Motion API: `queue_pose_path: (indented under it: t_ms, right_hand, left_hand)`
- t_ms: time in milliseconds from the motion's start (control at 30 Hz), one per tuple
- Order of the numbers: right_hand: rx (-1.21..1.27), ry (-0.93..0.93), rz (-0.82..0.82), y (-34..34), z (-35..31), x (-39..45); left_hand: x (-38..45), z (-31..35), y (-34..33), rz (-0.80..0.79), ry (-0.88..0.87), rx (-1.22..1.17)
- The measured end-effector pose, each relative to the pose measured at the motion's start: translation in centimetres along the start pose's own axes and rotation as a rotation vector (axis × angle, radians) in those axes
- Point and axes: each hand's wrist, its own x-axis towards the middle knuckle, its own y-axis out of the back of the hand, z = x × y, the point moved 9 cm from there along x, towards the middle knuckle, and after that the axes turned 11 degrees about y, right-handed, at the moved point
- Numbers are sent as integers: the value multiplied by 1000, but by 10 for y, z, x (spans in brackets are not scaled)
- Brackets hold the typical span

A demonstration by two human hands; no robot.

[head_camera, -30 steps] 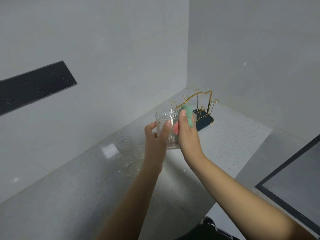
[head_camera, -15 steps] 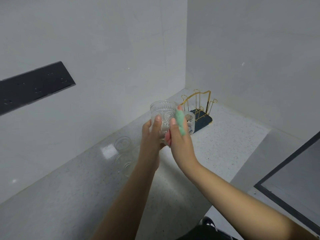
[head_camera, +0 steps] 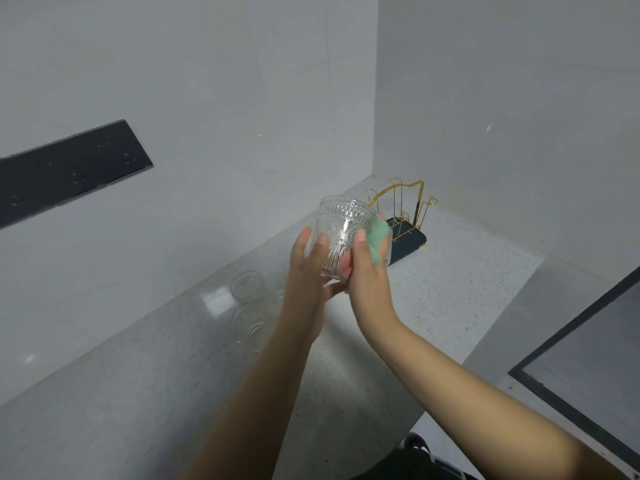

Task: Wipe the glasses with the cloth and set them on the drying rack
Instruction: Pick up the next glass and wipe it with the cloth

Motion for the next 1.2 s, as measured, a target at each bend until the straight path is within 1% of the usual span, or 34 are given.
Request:
queue_pose_path:
  t_ms: [67,100,200,300,333,433,533,567,600,667,700,733,800,900,933,1000,1067,1100,1133,1200]
  right_hand:
    - [-14,68,-34,-2,-3,-1]
    - [-23,58,-30,1,-4,4]
    - [-34,-66,7,16,7,25]
    - [-117,-71,21,28,-1,50]
    - [-191,-62,-22,28,-5,53]
    - [-436,-43,-258,18,-8,44]
    - [-512,-55,-450,11,1,31]
    - [-474,-119,-536,8,8,27]
    - [-381,-204,-615,7,16,24]
    - [-161,-351,-721,8,21,17]
    - [-95,-374,-780,6,18,13]
    - [-127,-341,-831,6,14,9]
    - [-270,-201,-835,8,3,5]
    - [-494,29,-764,6,-17,4]
    - [-545,76,-749,5,-21,3]
    - [-614,103,-670,12,-22,5]
    - [-648,91,-602,18,-23,7]
    - [-620,45,-606,19,-20,7]
    - [-549,-35,-627,18,-17,5]
    - [-286,-255,-702,13,-9,0]
  left_hand:
    - [-3,-2,2,44,-31,20]
    - [-3,-5,2,30,-18,-4]
    - [0,-18,8,-47,71,-86]
    - [1,-29,19,-70,154,-39]
    - [2,-32,21,-60,169,-25]
    - [4,-34,31,35,164,42]
    - [4,-29,34,79,96,124]
    - [4,-26,32,62,67,157]
    - [4,-24,28,31,42,188]
    - [3,-22,23,-28,30,203]
    - [3,-21,23,-40,40,194]
    - [3,-19,22,-47,55,185]
    - [3,-18,20,-72,87,185]
    - [2,-18,14,-113,122,153]
    - [1,-17,13,-115,114,147]
    - [0,-16,10,-135,73,169]
    - [-3,-14,8,-153,29,183]
    - [-5,-14,7,-149,11,191]
    - [-6,-14,6,-149,3,202]
    - [-9,-17,1,-165,18,208]
